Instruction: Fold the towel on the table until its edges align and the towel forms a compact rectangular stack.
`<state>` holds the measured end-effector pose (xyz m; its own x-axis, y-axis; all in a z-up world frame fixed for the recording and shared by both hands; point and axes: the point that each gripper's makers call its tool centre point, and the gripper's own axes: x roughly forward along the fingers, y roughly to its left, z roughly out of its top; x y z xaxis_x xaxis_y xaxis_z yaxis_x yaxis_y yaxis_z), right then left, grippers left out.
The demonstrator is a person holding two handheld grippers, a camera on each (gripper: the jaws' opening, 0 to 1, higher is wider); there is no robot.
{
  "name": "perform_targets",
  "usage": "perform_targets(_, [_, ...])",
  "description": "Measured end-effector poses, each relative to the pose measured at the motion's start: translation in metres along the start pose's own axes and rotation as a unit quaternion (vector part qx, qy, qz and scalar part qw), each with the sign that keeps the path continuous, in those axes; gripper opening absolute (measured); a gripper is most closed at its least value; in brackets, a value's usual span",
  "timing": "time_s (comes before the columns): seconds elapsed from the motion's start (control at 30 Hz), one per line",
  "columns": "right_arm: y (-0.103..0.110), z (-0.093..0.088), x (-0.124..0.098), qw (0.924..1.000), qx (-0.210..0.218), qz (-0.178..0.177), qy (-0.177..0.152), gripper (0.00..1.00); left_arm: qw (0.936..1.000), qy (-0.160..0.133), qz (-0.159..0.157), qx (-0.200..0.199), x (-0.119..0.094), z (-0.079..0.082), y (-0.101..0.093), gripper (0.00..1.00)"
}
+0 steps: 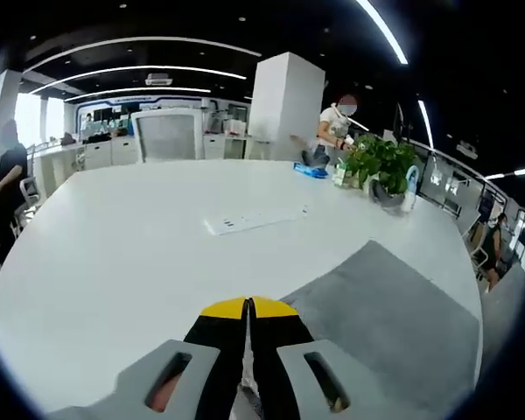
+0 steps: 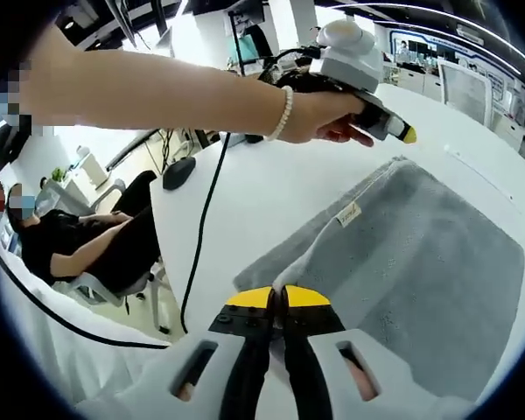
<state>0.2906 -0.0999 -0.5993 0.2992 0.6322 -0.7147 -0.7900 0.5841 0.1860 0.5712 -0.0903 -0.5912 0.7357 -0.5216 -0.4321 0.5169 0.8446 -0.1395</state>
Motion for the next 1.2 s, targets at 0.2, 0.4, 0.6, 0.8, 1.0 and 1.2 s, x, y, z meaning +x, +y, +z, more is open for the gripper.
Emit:
perform_targets(0.2, [0.011, 0.014, -0.001, 0.9991, 0.010, 0.029, -0.030, 0.01, 1.0000, -0.004, 0.008, -0.001, -0.002, 0.001, 0.006, 0.01])
perform_targets(0.4, [0.016, 0.022, -0.003, 0.9987, -0.003, 0.031, -0.041, 0.00, 0.9999, -0.005, 0.011, -0.003, -0.006, 0.002, 0.005, 0.01])
perform_targets(0.6, [-0.003, 0.023, -0.013, 0.9987, 0.002, 0.014, -0.048, 0.00, 0.9999, -0.007, 0.013, 0.000, -0.017, 0.001, -0.001, 0.01])
perform_targets(0.8, [-0.032, 0.022, -0.035, 0.9982, -0.002, -0.017, -0.057, 0.00, 0.9997, -0.013, 0.017, -0.015, -0.039, -0.004, -0.011, 0.02])
perform_targets(1.0, [-0.066, 0.014, -0.067, 0.9968, -0.015, -0.050, -0.061, 0.00, 0.9994, -0.014, 0.030, -0.009, -0.066, -0.012, -0.025, 0.02])
perform_targets(1.2, [-0.093, 0.005, -0.099, 0.9946, -0.026, -0.072, -0.069, 0.00, 0.9989, -0.016, 0.043, -0.011, -0.092, -0.018, -0.043, 0.02])
